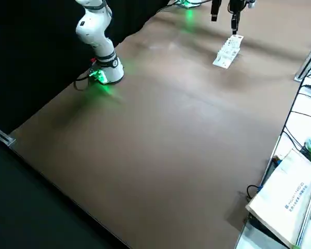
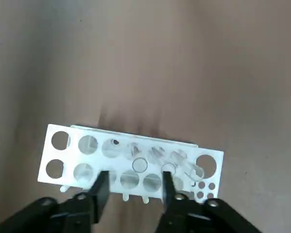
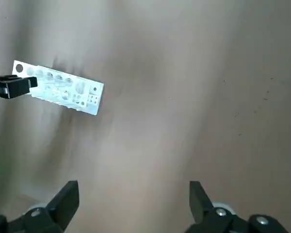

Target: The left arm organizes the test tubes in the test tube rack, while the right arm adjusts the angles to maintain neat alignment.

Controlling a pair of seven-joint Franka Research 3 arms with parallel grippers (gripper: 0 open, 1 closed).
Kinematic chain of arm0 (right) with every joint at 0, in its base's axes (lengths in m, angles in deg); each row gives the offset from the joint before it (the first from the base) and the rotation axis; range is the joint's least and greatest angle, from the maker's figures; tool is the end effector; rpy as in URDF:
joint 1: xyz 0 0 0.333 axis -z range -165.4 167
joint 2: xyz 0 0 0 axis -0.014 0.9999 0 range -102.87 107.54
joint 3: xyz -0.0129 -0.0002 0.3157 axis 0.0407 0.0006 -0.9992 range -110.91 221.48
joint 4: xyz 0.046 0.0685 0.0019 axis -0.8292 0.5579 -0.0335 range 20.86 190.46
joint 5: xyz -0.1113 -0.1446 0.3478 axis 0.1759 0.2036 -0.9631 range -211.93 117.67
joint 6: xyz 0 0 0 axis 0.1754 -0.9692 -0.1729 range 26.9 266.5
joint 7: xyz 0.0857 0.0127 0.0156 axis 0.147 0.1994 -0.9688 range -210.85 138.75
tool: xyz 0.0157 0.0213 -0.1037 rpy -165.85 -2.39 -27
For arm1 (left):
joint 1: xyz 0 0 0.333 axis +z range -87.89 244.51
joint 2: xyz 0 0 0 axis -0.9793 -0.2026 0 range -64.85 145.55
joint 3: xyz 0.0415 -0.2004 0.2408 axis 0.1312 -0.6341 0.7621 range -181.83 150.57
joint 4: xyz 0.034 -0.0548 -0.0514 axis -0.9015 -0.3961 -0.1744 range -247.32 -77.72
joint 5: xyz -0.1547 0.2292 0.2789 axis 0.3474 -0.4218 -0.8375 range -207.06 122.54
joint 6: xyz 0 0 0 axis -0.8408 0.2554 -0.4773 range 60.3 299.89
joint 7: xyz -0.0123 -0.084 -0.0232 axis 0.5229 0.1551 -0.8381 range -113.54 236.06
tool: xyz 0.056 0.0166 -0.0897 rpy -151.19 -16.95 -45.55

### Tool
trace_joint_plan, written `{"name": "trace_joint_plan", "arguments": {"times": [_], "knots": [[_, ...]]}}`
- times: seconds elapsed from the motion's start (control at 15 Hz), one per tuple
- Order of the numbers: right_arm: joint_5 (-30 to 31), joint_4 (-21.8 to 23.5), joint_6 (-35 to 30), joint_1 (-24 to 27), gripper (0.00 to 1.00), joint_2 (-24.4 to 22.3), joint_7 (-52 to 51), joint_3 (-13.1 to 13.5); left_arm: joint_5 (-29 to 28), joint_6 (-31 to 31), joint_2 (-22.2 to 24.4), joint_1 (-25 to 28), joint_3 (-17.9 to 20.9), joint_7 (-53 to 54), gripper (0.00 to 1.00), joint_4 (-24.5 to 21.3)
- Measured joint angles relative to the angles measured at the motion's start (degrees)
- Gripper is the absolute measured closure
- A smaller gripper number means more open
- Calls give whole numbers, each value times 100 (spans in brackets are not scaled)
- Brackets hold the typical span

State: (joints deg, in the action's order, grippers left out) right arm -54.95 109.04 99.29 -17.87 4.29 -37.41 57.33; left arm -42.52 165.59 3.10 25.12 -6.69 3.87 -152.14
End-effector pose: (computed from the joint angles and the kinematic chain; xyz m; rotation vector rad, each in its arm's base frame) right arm 0.5461 0.1767 0.5772 -2.9738 -0.4444 0.0073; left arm 0.5147 -0.5352 0.3429 3.0019 0.2783 0.3197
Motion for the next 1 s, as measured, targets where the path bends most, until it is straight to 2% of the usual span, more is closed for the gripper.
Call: {"name": "trace_joint_plan", "arguments": {"times": [0.2, 0.33, 0.47, 0.67, 0.8, 1.0], "knots": [[-25, 1, 14, -135, 0, 9, -1, -24, -35, 3, 68, 29, 26, 23, 19, 92], [-34, 12, 19, -463, 0, 113, 0, -43, -49, -14, 239, 96, 32, 159, 1, 128], [-34, 14, 256, -928, 0, 336, 208, -66, -57, -295, 538, 295, 36, 398, 0, 151], [-34, 6, 1088, -1568, 0, 740, 1019, -82, -58, -1140, 1096, 705, 33, 1034, 0, 154], [-34, -68, 1413, -1872, 3, 995, 1525, -82, -58, -1628, 1422, 977, 28, 1387, 0, 147], [-34, -388, 1506, -2240, 32, 1420, 2273, -82, -58, -2468, 1853, 1422, 20, 2014, 0, 86]]}}
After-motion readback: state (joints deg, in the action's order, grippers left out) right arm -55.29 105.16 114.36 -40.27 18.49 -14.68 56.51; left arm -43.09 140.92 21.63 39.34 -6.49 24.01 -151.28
